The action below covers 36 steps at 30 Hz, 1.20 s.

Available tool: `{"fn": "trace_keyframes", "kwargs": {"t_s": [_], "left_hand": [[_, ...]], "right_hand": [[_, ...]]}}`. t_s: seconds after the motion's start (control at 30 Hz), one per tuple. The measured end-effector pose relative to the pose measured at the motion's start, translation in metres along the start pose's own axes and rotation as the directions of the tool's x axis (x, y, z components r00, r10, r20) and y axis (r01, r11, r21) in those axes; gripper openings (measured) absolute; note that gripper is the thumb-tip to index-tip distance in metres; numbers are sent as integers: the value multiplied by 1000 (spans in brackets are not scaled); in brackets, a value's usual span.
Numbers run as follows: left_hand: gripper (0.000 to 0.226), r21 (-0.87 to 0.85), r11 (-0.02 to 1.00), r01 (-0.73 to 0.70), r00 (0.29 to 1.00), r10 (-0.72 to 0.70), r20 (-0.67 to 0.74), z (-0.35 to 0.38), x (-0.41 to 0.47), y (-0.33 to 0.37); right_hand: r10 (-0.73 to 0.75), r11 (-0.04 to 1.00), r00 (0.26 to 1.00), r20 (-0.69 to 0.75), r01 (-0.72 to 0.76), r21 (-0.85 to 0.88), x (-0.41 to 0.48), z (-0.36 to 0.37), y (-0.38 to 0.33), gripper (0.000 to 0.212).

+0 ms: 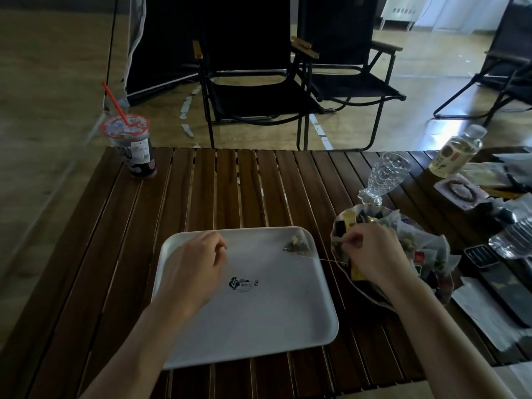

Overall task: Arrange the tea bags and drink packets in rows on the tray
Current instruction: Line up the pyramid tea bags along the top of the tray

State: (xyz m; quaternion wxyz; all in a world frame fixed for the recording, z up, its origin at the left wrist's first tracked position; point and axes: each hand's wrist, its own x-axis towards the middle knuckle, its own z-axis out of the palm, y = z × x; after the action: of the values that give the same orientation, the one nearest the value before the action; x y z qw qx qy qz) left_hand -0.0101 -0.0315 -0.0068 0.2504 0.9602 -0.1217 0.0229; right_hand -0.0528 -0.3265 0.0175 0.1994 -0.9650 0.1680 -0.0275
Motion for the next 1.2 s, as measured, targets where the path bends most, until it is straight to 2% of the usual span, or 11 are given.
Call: {"fn": "trace_keyframes", "kwargs": {"t_s": [0.1, 0.2, 0.37, 0.63, 0.83, 0.97, 1.03, 1.1, 1.2], "left_hand": [[13, -1, 1000, -1, 1000, 1, -3, 4, 0, 8], [14, 9, 1000, 0, 1000, 0, 4, 6, 1, 10], [15, 43, 999, 7, 1000, -8, 26, 0, 4, 4], [14, 26, 1000, 16, 996, -19, 88, 1, 6, 5], [18, 19, 1000, 11, 991, -14, 129, 8, 13, 19], [30, 32, 999, 11, 976, -18, 216, 12, 15, 26], [40, 31, 999, 17, 953, -25, 303, 14, 14, 29], [50, 42, 999, -5, 933, -11, 359, 16, 13, 35], [54, 74, 997, -29, 932, 0, 363, 20, 13, 44]], "right_hand": [[-67, 993, 991, -116, 77, 85, -6, -6, -10, 4], [-183, 961, 964, -191, 217, 173, -16, -5, -27, 2], [-310, 895, 935, -172, 348, 278, -25, 12, -53, 6], [-256, 890, 967, -17, 242, 385, -9, 58, -67, 8], [-203, 868, 979, -34, 196, 456, -4, 55, -63, 18], [-125, 958, 986, -112, 149, 244, 5, 41, -44, 23], [-79, 980, 997, -18, 81, 182, 6, 40, -36, 32], [-77, 990, 995, 68, 68, 120, 4, 46, -34, 28], [-115, 992, 992, 46, 113, 46, 1, 56, -33, 18]]}}
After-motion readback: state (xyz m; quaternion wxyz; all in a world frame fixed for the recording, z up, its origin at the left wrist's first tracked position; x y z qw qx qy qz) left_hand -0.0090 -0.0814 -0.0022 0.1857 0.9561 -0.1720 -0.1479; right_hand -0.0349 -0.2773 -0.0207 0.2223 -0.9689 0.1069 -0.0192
